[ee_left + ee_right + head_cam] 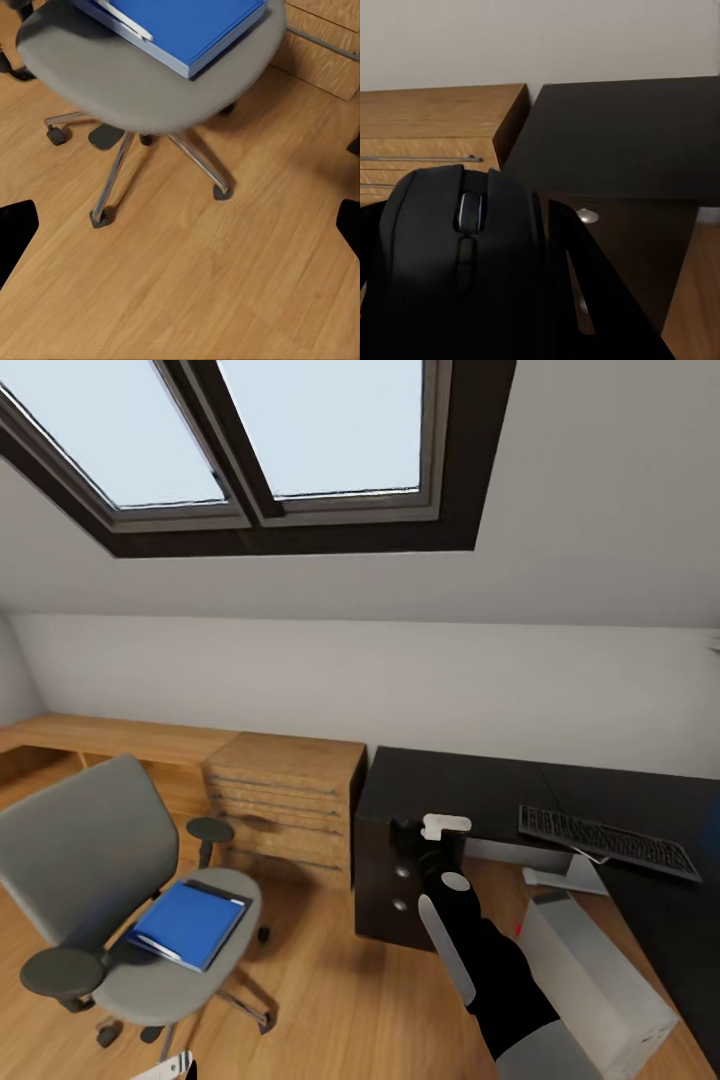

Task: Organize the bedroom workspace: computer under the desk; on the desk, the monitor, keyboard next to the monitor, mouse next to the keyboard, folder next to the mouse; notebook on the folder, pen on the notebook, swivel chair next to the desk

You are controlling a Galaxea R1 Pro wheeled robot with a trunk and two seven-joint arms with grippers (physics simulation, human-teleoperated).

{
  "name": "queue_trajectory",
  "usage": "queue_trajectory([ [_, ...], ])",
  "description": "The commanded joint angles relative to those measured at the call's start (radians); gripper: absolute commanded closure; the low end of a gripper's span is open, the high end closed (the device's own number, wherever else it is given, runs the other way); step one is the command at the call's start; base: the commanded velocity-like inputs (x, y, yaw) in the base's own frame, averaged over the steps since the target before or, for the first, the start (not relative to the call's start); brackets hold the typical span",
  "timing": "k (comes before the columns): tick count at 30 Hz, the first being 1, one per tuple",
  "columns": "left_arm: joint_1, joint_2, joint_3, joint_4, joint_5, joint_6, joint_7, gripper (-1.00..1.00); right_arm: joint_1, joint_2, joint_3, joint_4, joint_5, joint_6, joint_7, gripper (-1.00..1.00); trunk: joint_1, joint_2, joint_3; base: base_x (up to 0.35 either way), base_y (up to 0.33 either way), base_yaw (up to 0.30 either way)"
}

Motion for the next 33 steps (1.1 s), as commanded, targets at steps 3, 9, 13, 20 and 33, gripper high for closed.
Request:
queue_trajectory([
  [3,0.0,0.001,-0.005,-0.001,0.007,-0.006,0.006,-1.0,-0.001,0.0,0.002,-0.001,-0.009,0.003,-0.01,1.0,0.001,-0.001,-0.001,0.321,0.0,0.0],
  [9,0.0,0.0,-0.005,0.001,-0.009,-0.004,0.006,-1.0,-0.001,0.0,0.002,-0.001,-0.009,0.003,-0.01,1.0,0.001,-0.001,-0.001,0.321,0.0,0.0],
  [13,0.0,-0.002,-0.005,0.002,-0.011,-0.003,0.006,-1.0,-0.001,0.0,0.002,-0.001,-0.009,0.002,-0.01,1.0,0.001,-0.001,-0.001,0.322,0.0,0.012],
  [20,0.0,-0.006,-0.005,0.002,-0.013,-0.003,0.006,-1.0,-0.001,0.001,0.003,0.0,-0.008,0.002,-0.009,1.0,0.001,-0.001,-0.006,0.322,0.0,0.138],
  [33,0.0,-0.013,-0.005,0.002,-0.013,-0.003,0.006,-1.0,-0.001,0.0,0.003,0.015,-0.007,-0.001,-0.006,1.0,0.001,-0.001,-0.012,0.322,0.0,0.088],
])
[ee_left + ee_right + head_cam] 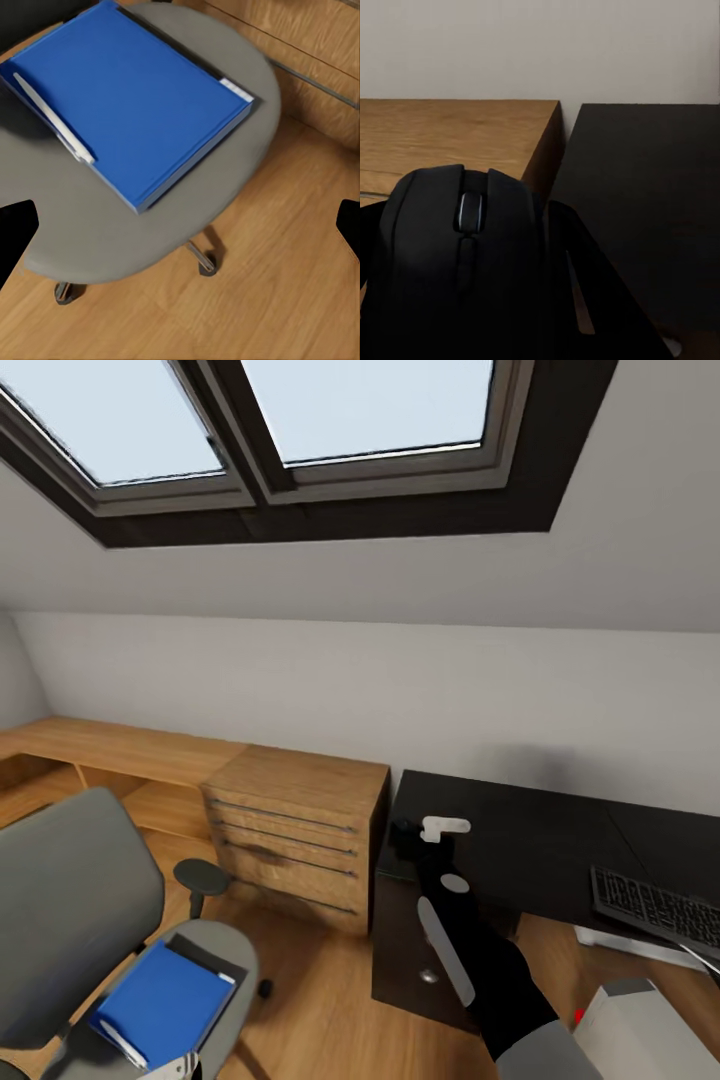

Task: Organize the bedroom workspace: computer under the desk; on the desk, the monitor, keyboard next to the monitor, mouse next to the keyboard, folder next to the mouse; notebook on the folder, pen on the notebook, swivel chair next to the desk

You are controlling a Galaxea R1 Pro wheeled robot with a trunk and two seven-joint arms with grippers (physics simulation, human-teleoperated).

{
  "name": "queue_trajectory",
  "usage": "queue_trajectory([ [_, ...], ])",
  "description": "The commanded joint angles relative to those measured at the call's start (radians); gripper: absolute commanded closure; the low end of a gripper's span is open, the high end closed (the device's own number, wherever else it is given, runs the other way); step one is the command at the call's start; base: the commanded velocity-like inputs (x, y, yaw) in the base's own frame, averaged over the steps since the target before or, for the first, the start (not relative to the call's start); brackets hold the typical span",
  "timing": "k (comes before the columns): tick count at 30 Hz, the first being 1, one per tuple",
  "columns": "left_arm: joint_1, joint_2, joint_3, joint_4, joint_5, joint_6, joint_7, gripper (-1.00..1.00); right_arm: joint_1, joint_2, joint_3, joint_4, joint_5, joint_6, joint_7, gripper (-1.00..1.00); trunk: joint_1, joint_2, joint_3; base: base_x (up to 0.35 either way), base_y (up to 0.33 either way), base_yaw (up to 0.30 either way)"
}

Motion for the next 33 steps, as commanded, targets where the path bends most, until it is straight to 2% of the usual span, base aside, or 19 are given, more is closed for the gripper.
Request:
queue_trajectory([
  [1,0.0,0.0,-0.005,-0.001,0.011,-0.007,0.006,-1.0,-0.001,0.0,0.003,0.003,-0.009,0.003,-0.01,1.0,0.001,-0.001,-0.001,0.321,0.0,0.006],
  [6,0.0,-0.005,-0.007,-0.002,0.006,-0.008,0.005,-1.0,-0.001,0.001,0.005,0.027,-0.007,0.004,-0.008,1.0,0.001,-0.001,-0.001,0.322,0.0,0.001],
  [7,0.0,-0.006,-0.024,-0.005,-0.006,-0.011,0.006,-1.0,-0.001,0.001,0.002,0.061,-0.007,0.006,-0.008,1.0,0.001,-0.001,-0.001,0.322,0.0,0.0],
  [8,0.0,-0.006,-0.051,-0.009,-0.014,-0.025,0.006,-1.0,-0.011,-0.002,-0.002,0.177,-0.005,0.004,-0.009,1.0,0.001,-0.001,-0.001,0.152,0.0,0.0],
  [10,0.0,-0.006,-0.055,-0.01,-0.016,-0.041,0.005,-1.0,-0.04,-0.007,-0.002,0.27,-0.005,0.002,-0.01,1.0,0.001,-0.001,-0.001,0.08,0.0,0.0],
  [14,0.0,-0.006,-0.057,-0.01,-0.018,-0.05,0.005,-1.0,-0.097,-0.016,-0.002,0.39,-0.005,-0.007,-0.01,1.0,0.001,-0.001,-0.001,0.027,0.0,0.0],
  [15,0.0,-0.006,-0.058,-0.01,-0.018,-0.051,0.005,-1.0,-0.135,-0.021,-0.002,0.473,-0.005,-0.032,-0.01,1.0,0.001,-0.001,-0.001,0.038,0.0,0.0],
  [20,0.0,-0.006,-0.059,-0.01,-0.019,-0.054,0.004,-1.0,-0.216,-0.028,-0.002,0.652,-0.006,-0.101,-0.01,1.0,0.001,-0.001,-0.001,0.182,-0.001,0.0],
  [23,0.0,-0.006,-0.063,-0.01,-0.019,-0.054,0.004,-1.0,-0.233,-0.032,-0.002,0.691,-0.006,-0.119,-0.01,1.0,0.001,-0.001,-0.001,0.293,-0.055,0.0],
  [24,0.0,-0.006,-0.075,-0.01,-0.02,-0.055,0.006,-1.0,-0.24,-0.033,-0.001,0.71,-0.006,-0.126,-0.01,1.0,0.001,-0.001,-0.001,0.289,-0.157,0.0],
  [30,0.0,-0.006,-0.09,-0.016,-0.02,-0.057,0.006,-1.0,-0.244,-0.033,-0.001,0.73,-0.007,-0.127,-0.01,1.0,0.001,-0.001,-0.001,0.18,-0.133,0.0],
  [33,0.0,-0.005,-0.089,-0.056,-0.018,-0.055,0.007,-1.0,-0.245,-0.029,0.0,0.741,-0.008,-0.115,-0.009,1.0,0.001,-0.001,-0.001,0.035,-0.027,0.0],
])
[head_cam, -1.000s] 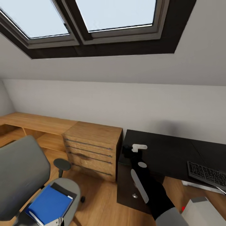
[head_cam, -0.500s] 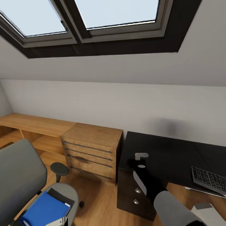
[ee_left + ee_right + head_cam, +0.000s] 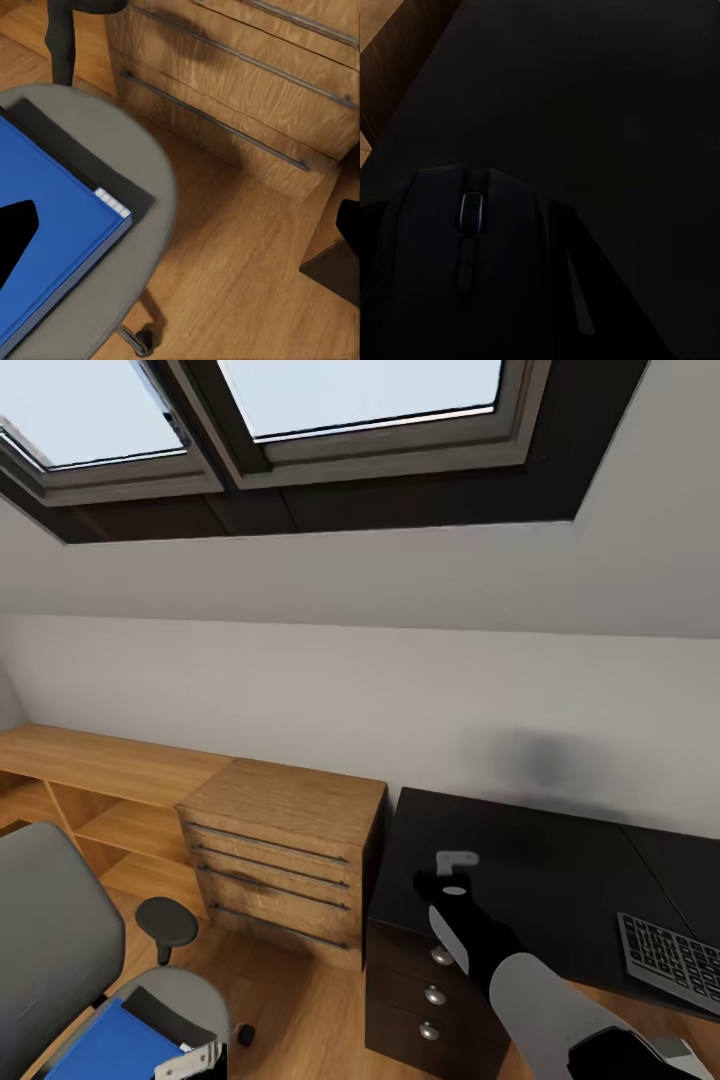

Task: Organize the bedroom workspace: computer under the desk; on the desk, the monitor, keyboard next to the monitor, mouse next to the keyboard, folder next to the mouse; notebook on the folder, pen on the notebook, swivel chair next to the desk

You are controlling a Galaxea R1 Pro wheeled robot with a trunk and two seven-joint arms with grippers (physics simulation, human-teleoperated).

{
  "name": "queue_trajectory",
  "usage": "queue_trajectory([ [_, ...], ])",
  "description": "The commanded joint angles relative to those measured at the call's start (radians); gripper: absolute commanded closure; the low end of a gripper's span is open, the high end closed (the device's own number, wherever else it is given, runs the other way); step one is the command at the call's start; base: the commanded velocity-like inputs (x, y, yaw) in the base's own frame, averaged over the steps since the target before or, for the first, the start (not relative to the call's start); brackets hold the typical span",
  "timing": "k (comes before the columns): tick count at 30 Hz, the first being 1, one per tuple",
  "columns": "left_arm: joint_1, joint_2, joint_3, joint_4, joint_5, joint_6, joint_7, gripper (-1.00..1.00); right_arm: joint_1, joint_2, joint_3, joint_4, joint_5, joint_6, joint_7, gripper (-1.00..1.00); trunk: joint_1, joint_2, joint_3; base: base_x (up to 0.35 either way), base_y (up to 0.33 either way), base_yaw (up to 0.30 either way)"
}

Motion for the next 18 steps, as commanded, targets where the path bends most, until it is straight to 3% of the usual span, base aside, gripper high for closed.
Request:
queue_trajectory([
  [1,0.0,0.003,-0.004,-0.034,0.015,-0.003,0.006,-1.0,-0.001,0.002,0.01,0.002,-0.012,0.036,-0.008,1.0,0.0,-0.001,-0.001,0.009,-0.007,0.0],
  [10,0.0,0.004,-0.002,-0.059,0.02,-0.002,0.008,-1.0,-0.001,0.035,0.015,0.0,-0.017,0.117,-0.002,1.0,0.035,-0.064,-0.029,0.002,-0.002,0.0],
  [13,0.0,0.004,-0.001,-0.059,0.02,-0.002,0.008,-1.0,-0.001,0.04,0.014,-0.002,-0.028,0.081,-0.003,1.0,0.046,-0.085,-0.039,0.0,0.0,0.0],
  [14,0.0,0.004,0.0,-0.059,0.02,-0.002,0.008,-1.0,-0.001,0.042,0.014,-0.003,-0.066,0.03,-0.007,1.0,0.05,-0.092,-0.042,0.0,0.0,0.0],
  [18,0.0,0.004,0.0,-0.059,0.019,-0.002,0.009,-1.0,-0.001,0.042,0.018,-0.003,-0.078,0.024,-0.01,1.0,0.065,-0.12,-0.055,0.0,0.0,0.0],
])
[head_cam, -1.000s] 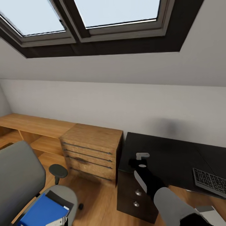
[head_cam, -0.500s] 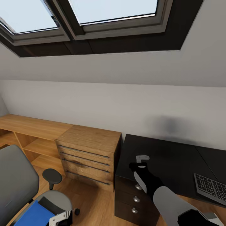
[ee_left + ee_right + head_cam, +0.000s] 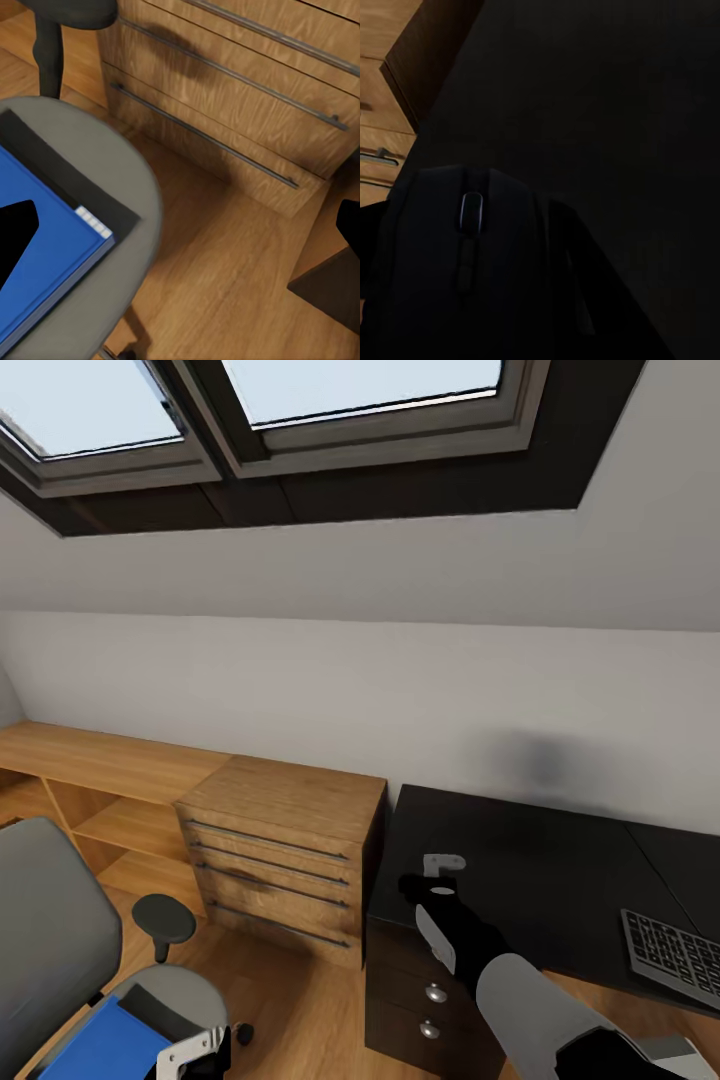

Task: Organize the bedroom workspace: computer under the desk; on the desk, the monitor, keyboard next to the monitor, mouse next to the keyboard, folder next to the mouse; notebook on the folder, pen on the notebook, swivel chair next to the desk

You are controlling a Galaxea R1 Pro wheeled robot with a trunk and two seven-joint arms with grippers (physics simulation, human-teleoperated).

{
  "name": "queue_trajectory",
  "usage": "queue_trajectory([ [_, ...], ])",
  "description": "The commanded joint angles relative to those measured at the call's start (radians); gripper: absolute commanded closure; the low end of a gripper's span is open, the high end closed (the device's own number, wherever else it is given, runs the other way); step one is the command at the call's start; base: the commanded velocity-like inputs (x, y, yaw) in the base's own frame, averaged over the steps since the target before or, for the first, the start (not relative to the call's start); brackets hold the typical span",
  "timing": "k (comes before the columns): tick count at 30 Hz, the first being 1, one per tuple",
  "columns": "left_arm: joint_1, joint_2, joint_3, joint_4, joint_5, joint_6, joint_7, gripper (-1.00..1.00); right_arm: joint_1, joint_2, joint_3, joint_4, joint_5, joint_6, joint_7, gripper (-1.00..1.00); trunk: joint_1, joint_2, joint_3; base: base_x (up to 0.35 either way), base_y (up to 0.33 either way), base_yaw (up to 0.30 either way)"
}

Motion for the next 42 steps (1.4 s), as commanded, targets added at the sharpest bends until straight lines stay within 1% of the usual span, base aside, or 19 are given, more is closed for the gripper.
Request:
queue_trajectory([
  [1,-0.001,0.001,-0.004,-0.001,0.01,-0.006,0.005,-1.0,-0.001,-0.001,0.012,-0.002,-0.007,0.003,-0.012,1.0,0.004,-0.008,-0.004,0.0,0.0,0.0],
  [12,-0.001,0.001,-0.005,-0.001,0.009,-0.005,0.006,-1.0,-0.001,-0.002,0.012,-0.005,-0.008,-0.005,-0.01,1.0,0.046,-0.085,-0.039,0.0,0.0,0.0],
  [19,-0.001,0.001,-0.005,-0.001,0.008,-0.004,0.006,-1.0,-0.001,-0.001,0.008,-0.033,-0.01,-0.005,-0.012,1.0,0.073,-0.134,-0.061,0.0,0.0,0.0],
  [30,-0.001,0.003,-0.004,-0.001,0.008,-0.002,0.006,-1.0,-0.001,-0.001,0.011,-0.035,-0.008,-0.006,-0.012,1.0,0.115,-0.211,-0.095,0.0,0.0,0.003],
  [36,-0.001,0.005,-0.004,-0.001,0.009,-0.002,0.006,-1.0,-0.001,-0.001,0.011,-0.035,-0.008,-0.006,-0.012,1.0,0.138,-0.253,-0.118,0.0,0.0,0.157],
  [42,-0.001,0.006,-0.004,0.0,0.006,-0.002,0.006,-1.0,-0.001,-0.001,0.012,-0.035,-0.008,-0.006,-0.011,1.0,0.138,-0.253,-0.123,0.0,0.0,0.177],
])
